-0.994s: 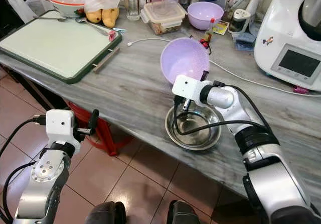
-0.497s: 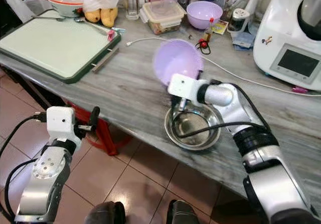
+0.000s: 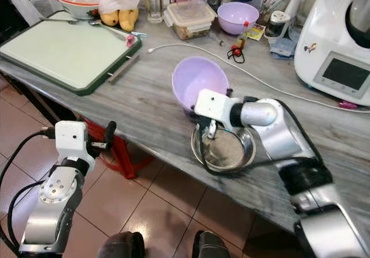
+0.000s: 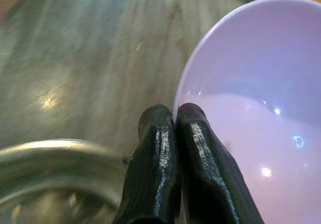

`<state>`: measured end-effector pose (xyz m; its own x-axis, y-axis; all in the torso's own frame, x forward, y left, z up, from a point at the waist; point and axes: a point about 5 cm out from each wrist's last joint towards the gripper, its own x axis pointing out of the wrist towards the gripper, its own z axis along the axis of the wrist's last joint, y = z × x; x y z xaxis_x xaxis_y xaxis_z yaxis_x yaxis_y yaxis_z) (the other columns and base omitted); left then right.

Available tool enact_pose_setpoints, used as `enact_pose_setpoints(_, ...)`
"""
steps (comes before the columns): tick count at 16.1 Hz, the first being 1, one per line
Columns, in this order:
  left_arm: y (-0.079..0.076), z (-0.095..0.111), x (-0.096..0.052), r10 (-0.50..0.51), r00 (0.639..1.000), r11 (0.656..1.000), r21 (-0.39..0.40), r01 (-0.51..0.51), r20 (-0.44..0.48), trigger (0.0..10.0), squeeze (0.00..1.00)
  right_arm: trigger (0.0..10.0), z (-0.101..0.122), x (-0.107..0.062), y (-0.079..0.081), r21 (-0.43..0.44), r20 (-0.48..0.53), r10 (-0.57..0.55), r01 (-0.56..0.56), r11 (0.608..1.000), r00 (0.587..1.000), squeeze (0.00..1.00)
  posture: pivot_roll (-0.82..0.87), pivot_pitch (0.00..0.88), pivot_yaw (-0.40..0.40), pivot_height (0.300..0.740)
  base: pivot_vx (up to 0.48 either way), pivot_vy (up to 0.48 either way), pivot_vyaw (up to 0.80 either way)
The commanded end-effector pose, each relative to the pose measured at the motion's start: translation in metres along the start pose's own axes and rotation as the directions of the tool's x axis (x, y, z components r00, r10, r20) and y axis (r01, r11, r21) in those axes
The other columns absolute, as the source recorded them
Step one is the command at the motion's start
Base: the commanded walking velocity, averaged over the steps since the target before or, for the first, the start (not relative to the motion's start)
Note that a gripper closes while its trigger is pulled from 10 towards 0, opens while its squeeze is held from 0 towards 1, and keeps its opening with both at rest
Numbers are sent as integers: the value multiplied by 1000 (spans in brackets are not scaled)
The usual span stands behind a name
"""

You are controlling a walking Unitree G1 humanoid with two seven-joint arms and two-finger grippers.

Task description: Setting the table

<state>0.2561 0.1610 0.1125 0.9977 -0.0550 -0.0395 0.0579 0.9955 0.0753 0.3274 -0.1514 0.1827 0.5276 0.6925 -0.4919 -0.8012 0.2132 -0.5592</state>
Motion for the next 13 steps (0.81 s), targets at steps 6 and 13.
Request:
enact_pose_setpoints(6,0,-2,3,1,1000,1000,-3,-1,-6,10000,0,10000,5,-11,9,32,-17,66,-65,997,998,1000,-3,91,6,740,0,0,0)
enact_pose_setpoints(13,-1,-3,5,3,1000,1000,-4,-3,-1,10000,0,10000,12,-16,2,-8,-35,50,-50,999,998,1000,-4,77,5,740,0,0,0)
